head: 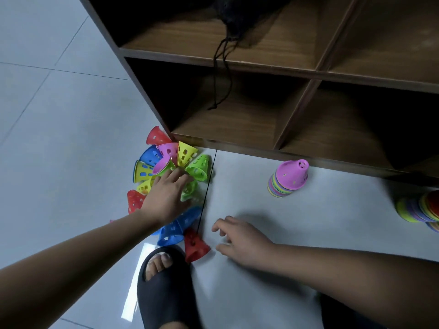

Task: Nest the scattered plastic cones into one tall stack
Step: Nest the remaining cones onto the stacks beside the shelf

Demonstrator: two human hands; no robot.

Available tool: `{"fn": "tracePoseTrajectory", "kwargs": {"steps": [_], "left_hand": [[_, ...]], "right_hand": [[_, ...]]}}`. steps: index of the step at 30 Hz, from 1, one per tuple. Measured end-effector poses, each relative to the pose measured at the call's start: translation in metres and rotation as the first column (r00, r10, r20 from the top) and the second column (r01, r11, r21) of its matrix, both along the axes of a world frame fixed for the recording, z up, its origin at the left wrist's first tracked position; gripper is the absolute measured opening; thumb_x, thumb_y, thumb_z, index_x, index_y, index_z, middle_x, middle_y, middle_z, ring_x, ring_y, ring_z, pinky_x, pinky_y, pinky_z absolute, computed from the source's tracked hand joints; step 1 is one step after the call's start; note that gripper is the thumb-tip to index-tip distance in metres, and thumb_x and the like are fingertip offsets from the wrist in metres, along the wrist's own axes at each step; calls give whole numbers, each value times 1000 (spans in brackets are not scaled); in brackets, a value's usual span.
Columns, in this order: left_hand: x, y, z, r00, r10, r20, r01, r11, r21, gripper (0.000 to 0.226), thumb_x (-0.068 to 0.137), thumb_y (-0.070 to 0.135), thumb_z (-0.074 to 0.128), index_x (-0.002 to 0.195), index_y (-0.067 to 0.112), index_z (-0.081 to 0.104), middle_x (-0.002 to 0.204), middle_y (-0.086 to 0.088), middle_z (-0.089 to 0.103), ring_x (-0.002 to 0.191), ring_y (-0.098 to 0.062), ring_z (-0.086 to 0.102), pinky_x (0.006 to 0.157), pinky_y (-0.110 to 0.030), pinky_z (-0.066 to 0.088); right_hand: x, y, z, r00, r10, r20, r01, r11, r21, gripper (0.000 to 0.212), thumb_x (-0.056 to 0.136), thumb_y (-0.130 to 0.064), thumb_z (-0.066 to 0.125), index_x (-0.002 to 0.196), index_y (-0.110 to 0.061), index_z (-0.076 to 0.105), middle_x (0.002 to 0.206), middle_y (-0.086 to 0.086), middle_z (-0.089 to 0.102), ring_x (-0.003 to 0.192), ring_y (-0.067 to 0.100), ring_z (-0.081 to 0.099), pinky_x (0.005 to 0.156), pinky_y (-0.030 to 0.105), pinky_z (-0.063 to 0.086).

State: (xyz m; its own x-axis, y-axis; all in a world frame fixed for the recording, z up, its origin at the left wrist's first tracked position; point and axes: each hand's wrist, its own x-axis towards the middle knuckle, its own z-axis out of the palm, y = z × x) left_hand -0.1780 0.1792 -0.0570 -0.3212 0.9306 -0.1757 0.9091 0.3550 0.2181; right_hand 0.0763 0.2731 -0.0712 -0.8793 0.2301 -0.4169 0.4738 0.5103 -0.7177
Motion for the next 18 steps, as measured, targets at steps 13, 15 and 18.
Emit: {"fn": "tracePoseTrajectory", "kwargs": {"steps": [13, 15, 18], "left_hand": [[-2, -17, -15, 949, 197, 245, -175, 979, -108, 76, 95, 84, 44, 146, 30, 55, 144, 5, 48, 124, -20, 57, 97, -44, 59], [-1, -16, -17, 955, 205, 215, -184, 977, -111, 72, 96, 80, 46, 145, 28, 55, 142, 3, 47, 119, -21, 61, 91, -44, 61], [-1, -13, -21, 967, 180, 179, -164, 981, -103, 59, 94, 57, 72, 143, 26, 57, 138, -1, 50, 110, -24, 67, 86, -41, 62]], "right_hand": [[-32, -24, -5, 924, 379, -41, -349, 884, 310, 22, 99, -29, 63, 118, -20, 61, 115, 10, 55, 103, 40, 62, 77, 48, 51], [-34, -23, -5, 914, 401, -57, -354, 860, 366, 17, 97, -27, 62, 112, -19, 61, 107, 11, 58, 94, 41, 66, 70, 47, 49], [-30, -16, -7, 933, 352, -78, -298, 875, 381, 16, 98, -29, 59, 110, -19, 63, 103, 8, 59, 87, 41, 66, 68, 46, 51]]}}
